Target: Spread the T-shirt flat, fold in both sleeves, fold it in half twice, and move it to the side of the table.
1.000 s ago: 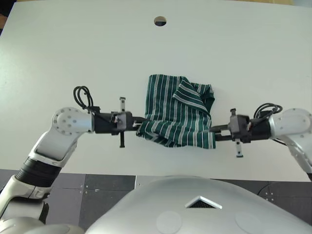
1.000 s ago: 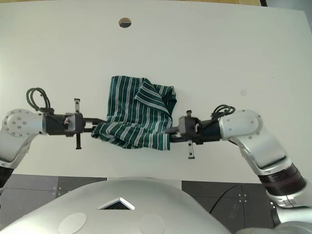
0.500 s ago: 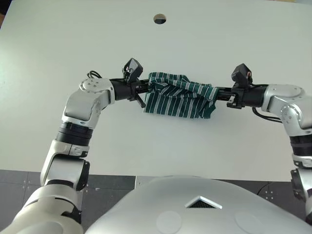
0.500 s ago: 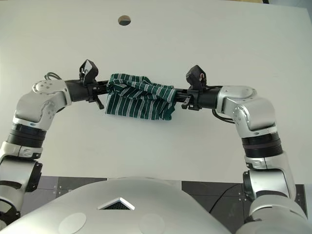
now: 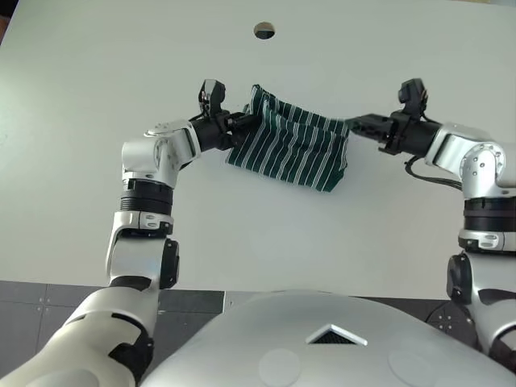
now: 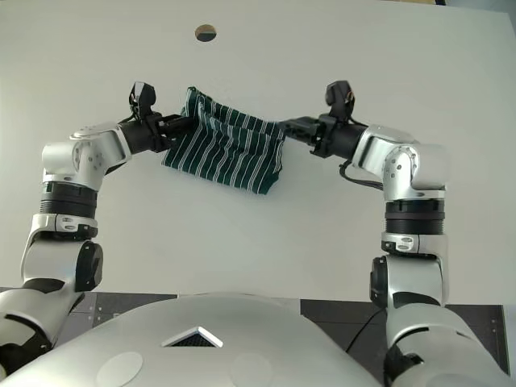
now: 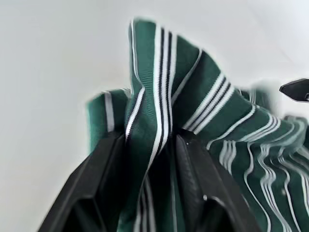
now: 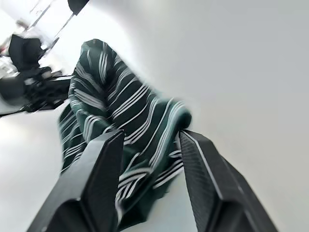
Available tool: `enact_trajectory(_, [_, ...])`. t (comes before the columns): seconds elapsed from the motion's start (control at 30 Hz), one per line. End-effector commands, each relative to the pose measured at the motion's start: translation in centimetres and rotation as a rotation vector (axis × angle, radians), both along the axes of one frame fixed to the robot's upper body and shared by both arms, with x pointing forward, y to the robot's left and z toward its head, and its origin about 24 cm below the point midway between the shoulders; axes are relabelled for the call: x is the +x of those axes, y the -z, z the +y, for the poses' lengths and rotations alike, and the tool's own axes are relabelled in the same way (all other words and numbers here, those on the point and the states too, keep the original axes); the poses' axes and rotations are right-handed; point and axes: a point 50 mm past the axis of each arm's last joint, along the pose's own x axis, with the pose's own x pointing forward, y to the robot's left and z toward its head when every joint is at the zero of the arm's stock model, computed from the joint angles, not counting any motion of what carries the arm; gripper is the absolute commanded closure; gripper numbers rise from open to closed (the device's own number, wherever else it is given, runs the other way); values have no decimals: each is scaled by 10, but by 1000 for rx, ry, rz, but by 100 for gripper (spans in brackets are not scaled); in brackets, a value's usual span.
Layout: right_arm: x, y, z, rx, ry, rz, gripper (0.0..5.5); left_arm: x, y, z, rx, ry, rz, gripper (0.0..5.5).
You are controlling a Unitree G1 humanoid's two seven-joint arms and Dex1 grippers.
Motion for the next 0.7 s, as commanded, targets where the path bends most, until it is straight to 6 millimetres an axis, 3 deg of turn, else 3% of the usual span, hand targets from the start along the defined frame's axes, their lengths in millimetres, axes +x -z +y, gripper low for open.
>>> enact_trajectory(0.03, [14, -10, -9, -98, 103, -148, 341, 10, -6, 8, -37, -111, 5, 391])
enact_trajectory(0.2, [14, -34, 10, -291, 52, -544, 366, 13, -23, 17, -118, -163, -73, 391])
enact_trajectory(0.3, [-4, -46, 50, -399, -120, -815, 412, 12, -30, 25, -137, -202, -125, 391])
enact_trajectory(0.4, [-26, -35, 92, -551, -318, -999, 463, 12, -37, 36, -110, -292, -238, 436])
enact_trajectory(0.5, [-37, -7, 120, -634, -395, -995, 518, 6, -60, 44, 60, -404, -523, 484])
enact_trajectory(0.57, [-39, 8, 131, -637, -365, -926, 540, -7, -77, 37, 212, -423, -734, 519])
enact_trajectory(0.7, [-35, 26, 140, -647, -300, -839, 540, -27, -79, 20, 284, -405, -850, 537])
